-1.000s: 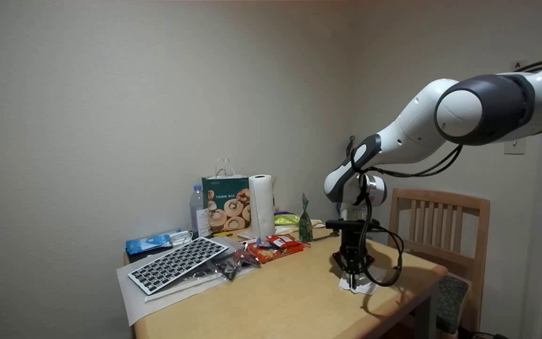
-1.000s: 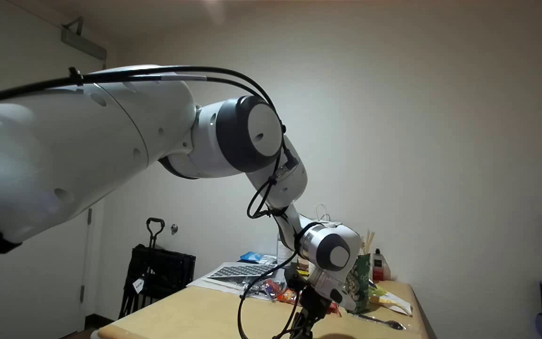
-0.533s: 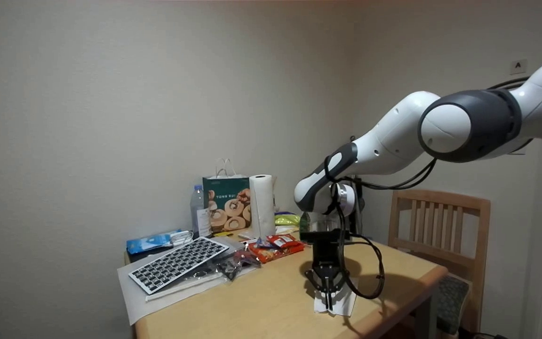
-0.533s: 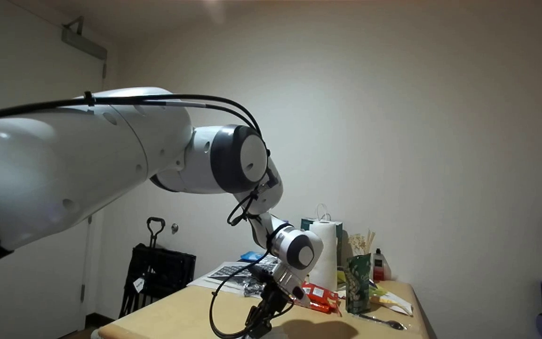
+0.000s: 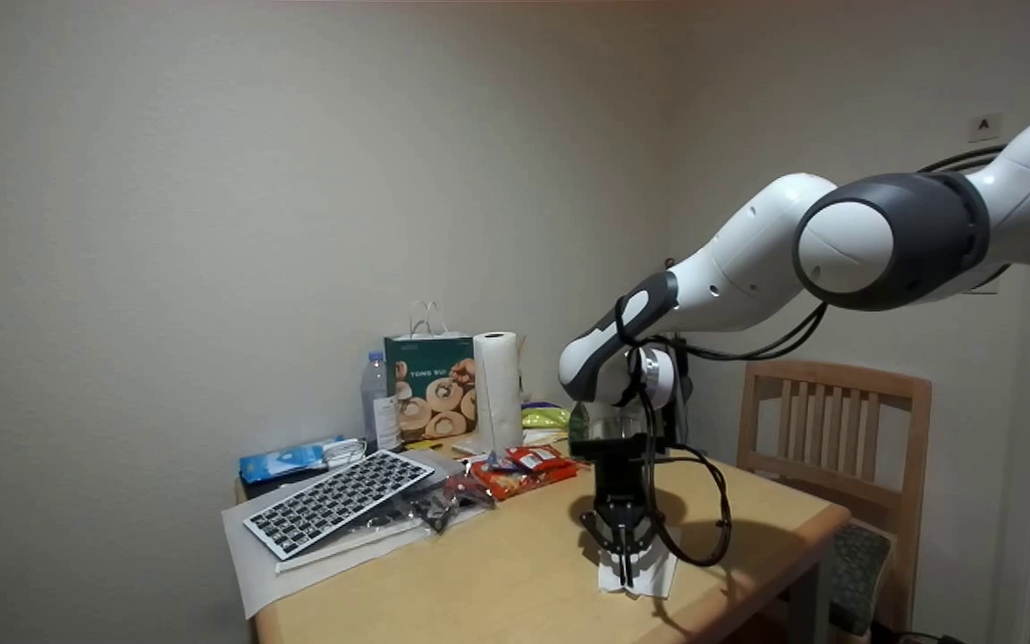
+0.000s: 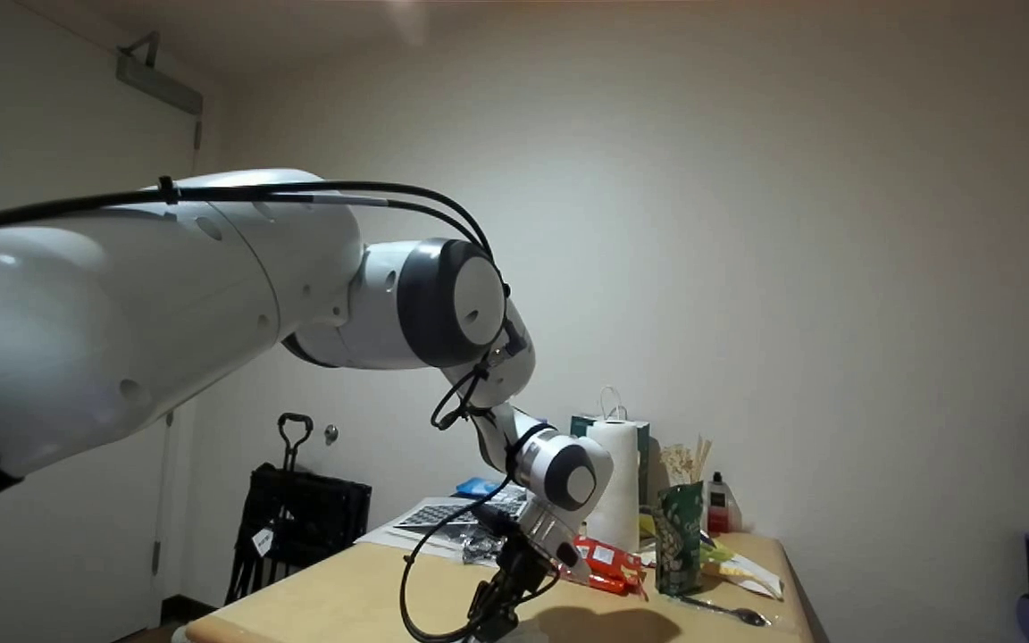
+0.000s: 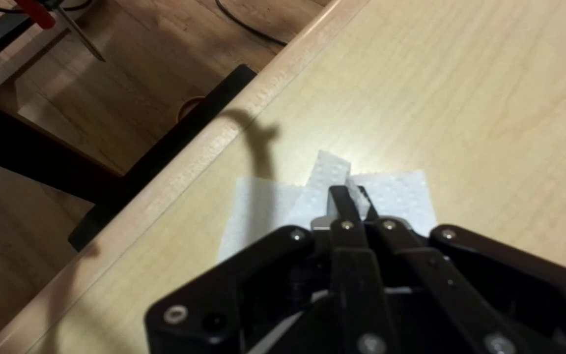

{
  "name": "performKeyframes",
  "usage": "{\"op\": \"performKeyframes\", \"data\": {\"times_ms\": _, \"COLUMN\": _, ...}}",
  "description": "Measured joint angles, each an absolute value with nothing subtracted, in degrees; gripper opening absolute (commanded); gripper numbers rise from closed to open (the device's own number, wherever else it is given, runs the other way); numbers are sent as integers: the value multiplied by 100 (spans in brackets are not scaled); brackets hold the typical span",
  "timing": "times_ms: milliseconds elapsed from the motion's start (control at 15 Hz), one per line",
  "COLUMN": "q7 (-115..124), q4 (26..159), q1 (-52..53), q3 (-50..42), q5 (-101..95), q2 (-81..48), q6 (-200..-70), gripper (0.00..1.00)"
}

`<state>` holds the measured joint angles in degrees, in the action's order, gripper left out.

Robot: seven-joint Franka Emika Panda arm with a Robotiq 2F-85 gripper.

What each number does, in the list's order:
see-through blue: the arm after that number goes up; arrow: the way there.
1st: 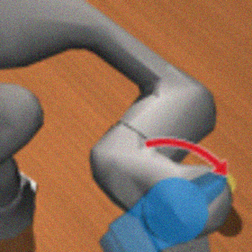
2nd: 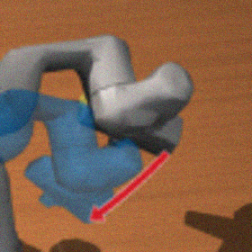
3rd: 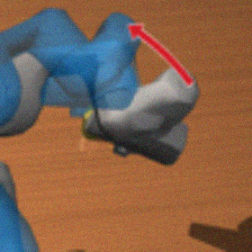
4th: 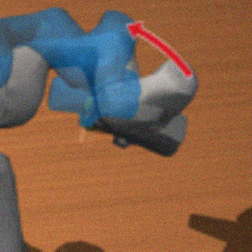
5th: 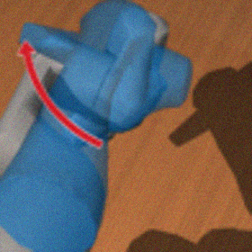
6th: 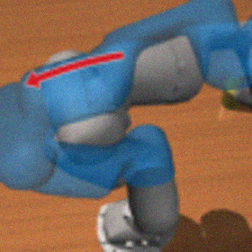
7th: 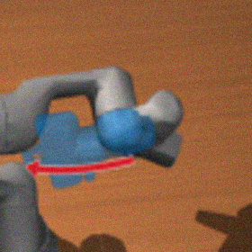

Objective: Use the white napkin to wipe the table

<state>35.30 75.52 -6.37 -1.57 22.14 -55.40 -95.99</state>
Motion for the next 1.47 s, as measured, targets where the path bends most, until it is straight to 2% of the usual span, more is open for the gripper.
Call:
{"op": "performKeyframes", "data": {"times_ms": 467, "q7": 3529, "q4": 7056, "q1": -1, "q3": -115, "q5": 1963, "q2": -5809, "q6": -9168, "gripper": 2}}
{"op": "performKeyframes", "data": {"times_ms": 867, "q7": 3529, "q4": 7045, "q1": -18, "q3": -113, "q5": 1967, "q2": -5821, "q6": -9130, "gripper": 0}}
{"op": "performKeyframes", "data": {"times_ms": 1467, "q7": 3534, "q4": 7119, "q1": -36, "q3": -76, "q5": 2281, "q2": -6083, "q6": -8110, "gripper": 0}}
